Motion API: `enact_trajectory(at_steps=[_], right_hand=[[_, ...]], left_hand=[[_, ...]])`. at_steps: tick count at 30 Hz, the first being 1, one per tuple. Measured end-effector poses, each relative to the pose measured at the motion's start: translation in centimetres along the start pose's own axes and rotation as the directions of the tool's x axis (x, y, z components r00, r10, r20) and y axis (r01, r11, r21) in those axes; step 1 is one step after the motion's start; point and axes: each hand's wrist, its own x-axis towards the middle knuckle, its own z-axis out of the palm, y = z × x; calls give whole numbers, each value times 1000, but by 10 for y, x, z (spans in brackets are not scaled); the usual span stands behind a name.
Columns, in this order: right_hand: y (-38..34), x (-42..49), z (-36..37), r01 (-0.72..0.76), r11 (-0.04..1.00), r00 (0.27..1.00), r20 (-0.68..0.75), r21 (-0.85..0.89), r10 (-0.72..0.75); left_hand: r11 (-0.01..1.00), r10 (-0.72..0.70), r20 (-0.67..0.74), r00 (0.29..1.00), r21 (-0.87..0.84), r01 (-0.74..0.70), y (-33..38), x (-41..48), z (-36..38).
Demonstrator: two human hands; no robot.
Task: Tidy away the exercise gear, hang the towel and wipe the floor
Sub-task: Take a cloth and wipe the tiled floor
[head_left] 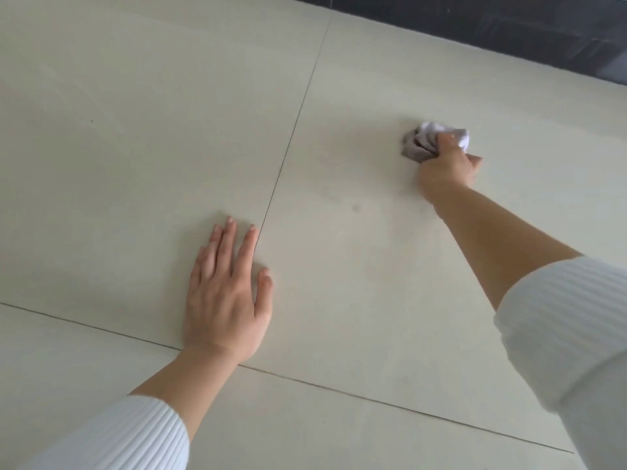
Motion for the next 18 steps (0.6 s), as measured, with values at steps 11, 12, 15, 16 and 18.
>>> enact_trajectory(at_steps=[11,12,15,16,18], right_hand=[[-31,-75,57,607,775,645,462,173,-609],[-20,-73,43,677,719,605,439,155,-664],[15,-44,12,641,765,727,268,62,-632],[20,-33,2,552,832,810,202,58,-551],[21,-15,-6,339,940,931,126,43,-342]], left_hand=[[1000,-16,4,1000,24,16,0,0,-1],[1000,-15,3,1000,26,15,0,0,-1],[999,-15,6,1000,30,15,2,0,-2],[999,-21,8,1000,30,21,2,1,-2],[999,-27,14,1000,26,27,2,1,-2]])
